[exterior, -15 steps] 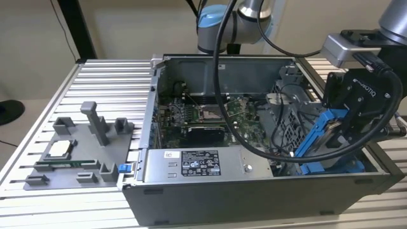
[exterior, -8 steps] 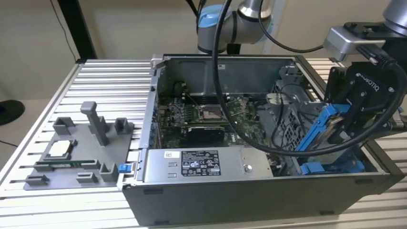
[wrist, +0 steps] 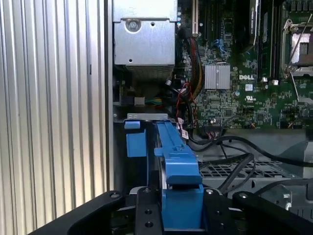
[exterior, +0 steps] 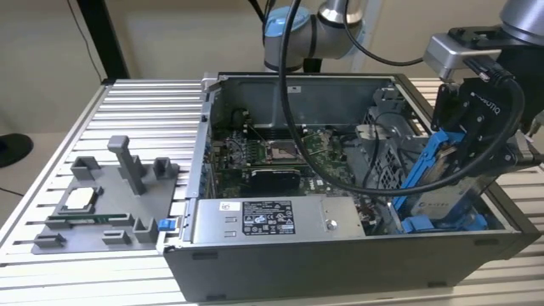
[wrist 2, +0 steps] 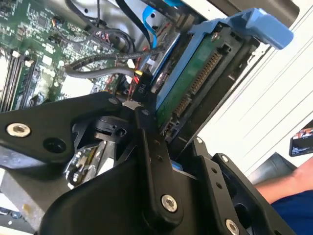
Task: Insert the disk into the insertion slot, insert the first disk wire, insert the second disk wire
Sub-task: 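Insert the disk into the insertion slot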
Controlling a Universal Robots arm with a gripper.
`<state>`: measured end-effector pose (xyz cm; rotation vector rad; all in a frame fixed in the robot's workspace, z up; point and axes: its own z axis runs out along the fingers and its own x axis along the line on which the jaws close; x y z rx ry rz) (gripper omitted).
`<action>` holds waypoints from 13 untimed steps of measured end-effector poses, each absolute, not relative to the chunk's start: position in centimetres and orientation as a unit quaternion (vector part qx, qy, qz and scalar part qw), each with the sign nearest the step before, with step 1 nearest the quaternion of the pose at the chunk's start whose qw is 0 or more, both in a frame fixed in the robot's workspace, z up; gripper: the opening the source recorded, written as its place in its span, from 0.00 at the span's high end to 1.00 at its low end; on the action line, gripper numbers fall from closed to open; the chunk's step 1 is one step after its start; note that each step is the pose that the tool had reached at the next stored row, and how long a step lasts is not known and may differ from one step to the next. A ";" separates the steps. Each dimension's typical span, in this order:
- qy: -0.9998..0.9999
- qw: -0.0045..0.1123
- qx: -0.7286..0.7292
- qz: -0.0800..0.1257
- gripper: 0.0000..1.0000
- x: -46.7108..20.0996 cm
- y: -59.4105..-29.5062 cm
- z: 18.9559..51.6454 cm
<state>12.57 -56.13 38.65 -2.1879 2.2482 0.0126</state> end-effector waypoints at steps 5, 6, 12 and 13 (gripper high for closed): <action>0.717 0.003 -0.697 0.005 1.00 12.6 -56.2 38.7; 0.717 0.003 -0.698 0.007 1.00 12.6 -56.3 38.9; 0.717 0.003 -0.697 0.008 1.00 12.6 -56.5 41.5; 0.717 0.003 -0.697 0.008 1.00 12.6 -56.5 42.3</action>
